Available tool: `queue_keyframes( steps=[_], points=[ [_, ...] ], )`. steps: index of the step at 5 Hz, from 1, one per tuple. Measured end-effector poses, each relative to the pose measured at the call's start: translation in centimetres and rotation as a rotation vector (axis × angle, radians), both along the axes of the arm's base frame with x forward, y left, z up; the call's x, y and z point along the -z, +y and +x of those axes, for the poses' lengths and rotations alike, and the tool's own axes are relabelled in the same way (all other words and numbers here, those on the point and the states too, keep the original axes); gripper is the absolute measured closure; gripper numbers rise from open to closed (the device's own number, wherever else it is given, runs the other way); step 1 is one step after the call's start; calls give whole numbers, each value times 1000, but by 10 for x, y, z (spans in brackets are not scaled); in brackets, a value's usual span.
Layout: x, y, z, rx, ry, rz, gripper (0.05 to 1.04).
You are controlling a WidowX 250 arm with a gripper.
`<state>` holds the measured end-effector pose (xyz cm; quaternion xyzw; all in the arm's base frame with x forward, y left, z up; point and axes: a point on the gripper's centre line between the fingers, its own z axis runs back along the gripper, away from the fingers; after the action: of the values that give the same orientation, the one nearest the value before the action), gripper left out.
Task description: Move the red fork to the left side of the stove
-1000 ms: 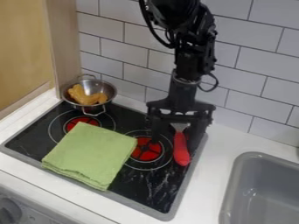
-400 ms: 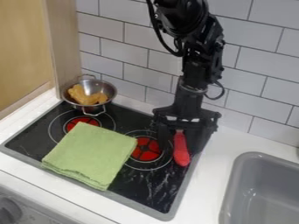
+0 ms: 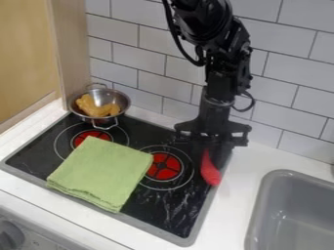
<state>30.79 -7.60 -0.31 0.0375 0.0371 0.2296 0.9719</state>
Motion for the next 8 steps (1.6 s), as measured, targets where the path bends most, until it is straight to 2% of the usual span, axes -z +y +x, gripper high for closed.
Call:
queue_keyframes(
  steps=[1, 2, 3, 4, 5, 6, 7, 8],
  points=[
    [0, 0, 0, -1, -12, -3, 764],
    [-1, 3, -2, 3, -20, 13, 765],
    [-6, 12, -17, 25, 26, 60, 768],
    [-17, 19, -21, 8, 44, 56, 793],
    [-35, 24, -22, -42, 19, 76, 794],
    [-46, 31, -28, -82, -1, 74, 794],
    [-52, 43, -39, -176, 22, 103, 794],
    [-59, 75, -56, -272, 43, 93, 794]
  ],
)
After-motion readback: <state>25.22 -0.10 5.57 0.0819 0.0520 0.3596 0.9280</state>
